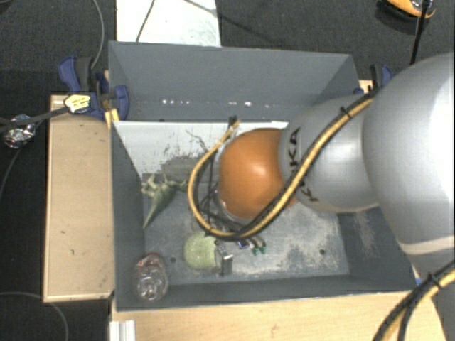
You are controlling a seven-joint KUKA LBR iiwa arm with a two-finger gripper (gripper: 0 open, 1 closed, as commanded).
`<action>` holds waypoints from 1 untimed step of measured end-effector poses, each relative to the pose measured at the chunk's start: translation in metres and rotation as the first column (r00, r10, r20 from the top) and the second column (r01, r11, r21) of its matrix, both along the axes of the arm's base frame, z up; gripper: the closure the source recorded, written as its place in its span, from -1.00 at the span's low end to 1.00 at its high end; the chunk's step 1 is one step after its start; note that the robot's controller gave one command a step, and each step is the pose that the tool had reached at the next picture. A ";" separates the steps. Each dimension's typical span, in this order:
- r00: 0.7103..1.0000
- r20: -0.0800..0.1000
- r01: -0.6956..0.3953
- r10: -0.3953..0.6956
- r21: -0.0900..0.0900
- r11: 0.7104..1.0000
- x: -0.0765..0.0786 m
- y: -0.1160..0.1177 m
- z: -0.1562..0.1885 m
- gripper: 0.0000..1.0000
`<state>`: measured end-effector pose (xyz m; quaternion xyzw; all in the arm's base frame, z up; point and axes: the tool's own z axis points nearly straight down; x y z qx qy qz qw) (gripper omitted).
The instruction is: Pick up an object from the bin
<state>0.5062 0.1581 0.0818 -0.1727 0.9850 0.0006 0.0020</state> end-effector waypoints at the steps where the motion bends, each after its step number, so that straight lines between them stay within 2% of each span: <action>1: 0.996 0.003 -0.085 0.085 0.002 0.996 0.004 0.007 -0.010 1.00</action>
Offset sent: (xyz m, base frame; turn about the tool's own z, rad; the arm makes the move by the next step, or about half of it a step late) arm 0.0000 0.0000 0.0000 0.0000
